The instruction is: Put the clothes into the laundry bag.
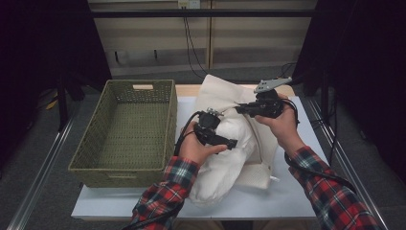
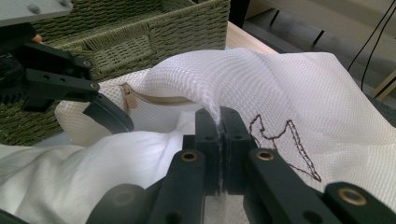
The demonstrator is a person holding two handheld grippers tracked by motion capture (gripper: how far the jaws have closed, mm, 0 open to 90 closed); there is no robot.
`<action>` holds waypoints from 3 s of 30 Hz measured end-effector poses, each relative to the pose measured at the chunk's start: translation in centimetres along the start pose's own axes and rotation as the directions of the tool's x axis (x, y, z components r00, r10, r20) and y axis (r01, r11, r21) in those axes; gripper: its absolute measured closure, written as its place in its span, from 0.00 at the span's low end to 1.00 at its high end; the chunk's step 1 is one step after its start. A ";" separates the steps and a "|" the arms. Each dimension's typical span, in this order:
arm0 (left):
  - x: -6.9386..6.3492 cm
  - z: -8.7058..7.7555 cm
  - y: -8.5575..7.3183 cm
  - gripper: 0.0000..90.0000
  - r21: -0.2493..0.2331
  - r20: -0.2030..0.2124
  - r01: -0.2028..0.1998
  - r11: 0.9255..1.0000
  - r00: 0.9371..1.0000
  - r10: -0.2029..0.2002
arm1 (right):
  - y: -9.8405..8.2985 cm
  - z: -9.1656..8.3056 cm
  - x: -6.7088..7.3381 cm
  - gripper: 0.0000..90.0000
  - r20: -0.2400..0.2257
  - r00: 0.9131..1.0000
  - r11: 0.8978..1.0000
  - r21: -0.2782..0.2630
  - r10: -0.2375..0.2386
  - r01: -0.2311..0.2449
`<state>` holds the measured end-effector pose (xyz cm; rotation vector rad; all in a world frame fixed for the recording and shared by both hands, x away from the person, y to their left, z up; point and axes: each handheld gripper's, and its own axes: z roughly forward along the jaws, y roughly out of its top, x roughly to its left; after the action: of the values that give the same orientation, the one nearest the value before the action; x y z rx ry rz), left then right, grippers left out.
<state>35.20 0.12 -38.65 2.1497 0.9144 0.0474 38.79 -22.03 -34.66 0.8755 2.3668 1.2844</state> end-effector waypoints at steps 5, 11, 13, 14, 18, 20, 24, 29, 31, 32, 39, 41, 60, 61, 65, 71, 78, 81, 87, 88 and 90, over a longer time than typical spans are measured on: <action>0.3 -0.2 -0.7 0.04 0.010 0.007 0.007 1.000 1.000 -0.007 | 0.0 0.0 -0.2 0.97 0.002 1.000 1.000 0.000 0.003 -0.003; 0.3 0.8 -1.8 0.04 0.038 0.014 0.010 0.999 1.000 -0.011 | 0.0 0.0 -0.4 0.97 0.002 1.000 1.000 0.001 0.004 -0.004; 0.4 1.2 -2.3 0.04 0.048 0.014 0.012 0.999 1.000 -0.013 | 0.1 0.0 -0.3 0.97 0.003 1.000 1.000 0.002 0.002 -0.002; 0.5 1.5 -2.5 0.04 0.051 0.015 0.019 0.999 1.000 -0.020 | 0.1 0.0 -0.3 0.97 0.001 1.000 1.000 0.004 0.000 0.000; 0.5 2.5 -3.1 0.06 0.079 0.021 0.032 0.996 0.999 -0.034 | 0.0 -0.1 -0.3 0.97 0.001 1.000 1.000 0.001 -0.004 0.004; 0.5 3.0 -3.2 0.07 0.083 0.020 0.059 0.995 0.998 -0.061 | 0.0 -0.1 -0.4 0.97 0.000 1.000 1.000 -0.002 -0.003 0.003; 0.3 3.6 -3.4 0.15 0.093 0.020 0.047 0.995 0.999 -0.049 | 0.0 -0.2 -0.3 0.97 0.003 1.000 1.000 0.001 -0.003 0.003; 0.3 3.8 -3.8 0.37 0.106 0.034 0.084 0.991 0.996 -0.088 | 0.1 -0.6 -0.4 0.97 0.010 1.000 1.000 -0.002 -0.004 0.004; 0.4 3.8 -3.9 0.53 0.125 0.033 0.085 0.988 0.995 -0.090 | 0.1 -0.7 -0.4 0.97 0.014 1.000 1.000 -0.004 -0.004 0.004; 0.4 3.8 -3.9 0.58 0.122 0.037 0.095 0.988 0.994 -0.100 | 0.1 -0.8 -0.4 0.97 0.015 1.000 1.000 -0.003 0.000 0.000; 0.0 3.1 -3.0 0.72 0.130 0.033 0.092 0.987 0.995 -0.097 | 0.0 -0.7 -0.2 0.97 0.009 1.000 1.000 0.000 0.000 0.000; -0.3 2.8 -2.3 0.73 0.117 0.037 0.081 0.990 0.996 -0.086 | 0.1 -0.4 -0.1 0.97 0.006 1.000 1.000 0.000 -0.003 0.003; -1.3 1.9 1.9 0.75 0.002 0.051 -0.018 1.000 0.999 0.018 | 0.6 -0.6 0.5 0.97 -0.018 1.000 1.000 -0.007 -0.011 0.010; -1.3 2.0 2.0 0.74 -0.004 0.041 -0.028 1.000 0.999 0.029 | 0.6 -0.7 0.5 0.97 -0.016 1.000 1.000 -0.010 -0.010 0.010; -1.3 3.1 2.0 0.73 -0.044 0.026 -0.039 0.998 0.999 0.040 | 0.8 -1.0 0.4 0.97 -0.017 1.000 1.000 -0.009 -0.014 0.014; -0.5 4.9 1.2 0.56 -0.047 0.064 0.002 0.999 0.998 0.001 | 0.6 -1.2 0.2 0.97 -0.010 1.000 1.000 -0.007 -0.009 0.009; -0.5 4.0 0.9 0.24 -0.028 0.024 -0.007 1.000 1.000 0.008 | 0.1 -0.8 0.1 0.97 -0.009 1.000 1.000 0.000 0.001 -0.001; -0.6 3.3 0.7 0.17 -0.019 0.005 -0.021 1.000 1.000 0.021 | 0.1 -0.6 0.0 0.97 -0.005 1.000 1.000 -0.002 -0.008 0.008; -0.4 2.3 -0.1 0.09 0.002 -0.002 -0.032 0.999 0.999 0.032 | 0.2 -0.6 0.1 0.97 -0.006 1.000 1.000 0.006 -0.010 0.010; -0.4 2.2 -0.3 0.09 0.002 -0.004 -0.035 0.999 0.999 0.035 | 0.2 -0.6 0.1 0.97 -0.004 1.000 1.000 0.006 -0.009 0.009; -0.3 1.9 -0.7 0.08 0.008 0.008 -0.027 1.000 1.000 0.026 | 0.2 -0.6 0.1 0.97 -0.002 1.000 1.000 0.008 -0.012 0.012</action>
<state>35.14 -0.98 -40.39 2.1686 0.8833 0.0487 38.49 -22.29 -34.17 0.8616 2.3774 1.2726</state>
